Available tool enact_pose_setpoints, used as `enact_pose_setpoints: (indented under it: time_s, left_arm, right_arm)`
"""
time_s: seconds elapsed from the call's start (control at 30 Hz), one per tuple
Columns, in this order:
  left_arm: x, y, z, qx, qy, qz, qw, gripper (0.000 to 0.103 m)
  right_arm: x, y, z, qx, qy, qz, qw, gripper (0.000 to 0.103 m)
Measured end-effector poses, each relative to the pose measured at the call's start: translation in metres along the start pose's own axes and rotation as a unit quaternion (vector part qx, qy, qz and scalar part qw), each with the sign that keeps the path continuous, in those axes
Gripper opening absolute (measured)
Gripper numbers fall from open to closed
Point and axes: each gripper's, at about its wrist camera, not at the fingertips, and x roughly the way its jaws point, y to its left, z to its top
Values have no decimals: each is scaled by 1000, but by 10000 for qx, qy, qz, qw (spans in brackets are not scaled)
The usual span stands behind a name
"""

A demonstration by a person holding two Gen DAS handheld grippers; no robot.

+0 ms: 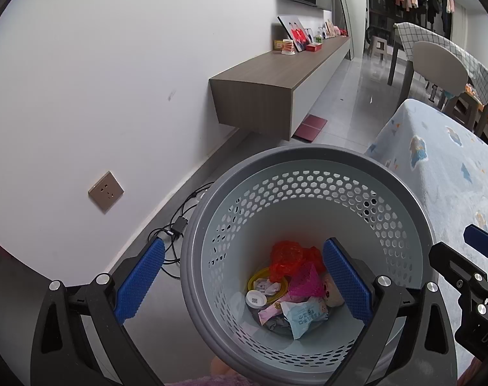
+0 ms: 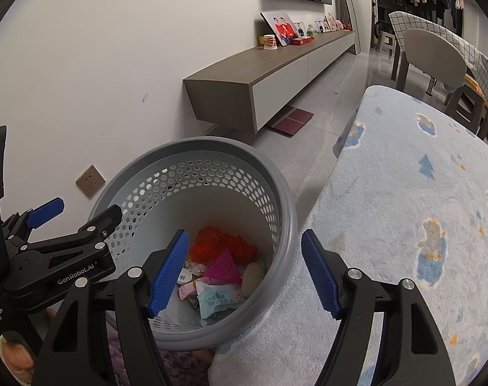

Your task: Collect trash

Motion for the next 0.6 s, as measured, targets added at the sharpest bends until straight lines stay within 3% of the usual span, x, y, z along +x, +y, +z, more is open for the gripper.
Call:
enact_pose_setpoints:
  time_s: [0.6]
  left_arm:
    - [0,-1,1,18,-5,-1,10000,97]
  right_arm:
    - [-1,-1,0,-9,-9,-4,10000,69]
